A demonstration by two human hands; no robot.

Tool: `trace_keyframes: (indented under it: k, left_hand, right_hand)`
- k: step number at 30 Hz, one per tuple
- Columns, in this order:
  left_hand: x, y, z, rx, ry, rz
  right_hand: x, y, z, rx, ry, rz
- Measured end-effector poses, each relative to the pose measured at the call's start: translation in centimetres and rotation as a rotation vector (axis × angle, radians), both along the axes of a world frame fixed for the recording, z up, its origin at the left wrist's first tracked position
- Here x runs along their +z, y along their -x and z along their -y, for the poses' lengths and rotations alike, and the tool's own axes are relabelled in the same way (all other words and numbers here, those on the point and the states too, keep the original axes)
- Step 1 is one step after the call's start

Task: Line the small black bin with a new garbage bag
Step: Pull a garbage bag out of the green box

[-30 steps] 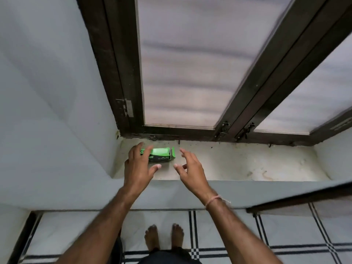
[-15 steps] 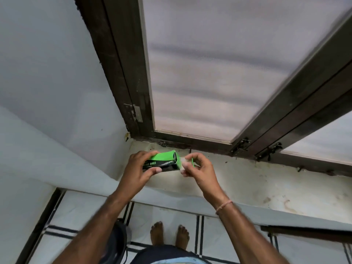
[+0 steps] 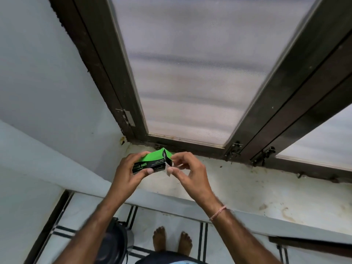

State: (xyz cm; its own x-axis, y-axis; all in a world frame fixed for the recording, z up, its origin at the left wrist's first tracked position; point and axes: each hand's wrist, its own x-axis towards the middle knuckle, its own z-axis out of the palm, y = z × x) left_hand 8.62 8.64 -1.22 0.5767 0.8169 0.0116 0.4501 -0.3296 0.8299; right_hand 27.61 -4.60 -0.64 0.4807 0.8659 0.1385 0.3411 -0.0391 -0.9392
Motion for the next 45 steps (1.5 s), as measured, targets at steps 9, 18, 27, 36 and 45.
trace_keyframes:
  k: [9, 18, 27, 36, 45]
  left_hand:
    - [0.3, 0.0, 1.2, 0.088, -0.017, 0.039]
    - [1.2, -0.4, 1.4, 0.056, -0.106, -0.05]
    - [7.0, -3.9, 1.2, -0.264, -0.773, -0.486]
    - [9.6, -4.7, -0.9, -0.265, -0.781, -0.561]
    - [-0.3, -1.5, -2.2, -0.189, -0.347, -0.46]
  right_hand:
    - [1.1, 1.4, 0.2, -0.008, -0.11, -0.073]
    - [1.2, 0.7, 0.6, -0.009, 0.009, -0.126]
    - [0.4, -0.4, 0.8, 0.15, 0.066, -0.939]
    - [-0.5, -1.1, 0.3, -0.029, -0.04, -1.188]
    - [-1.4, -2.2, 4.1, -0.145, 0.174, -0.714]
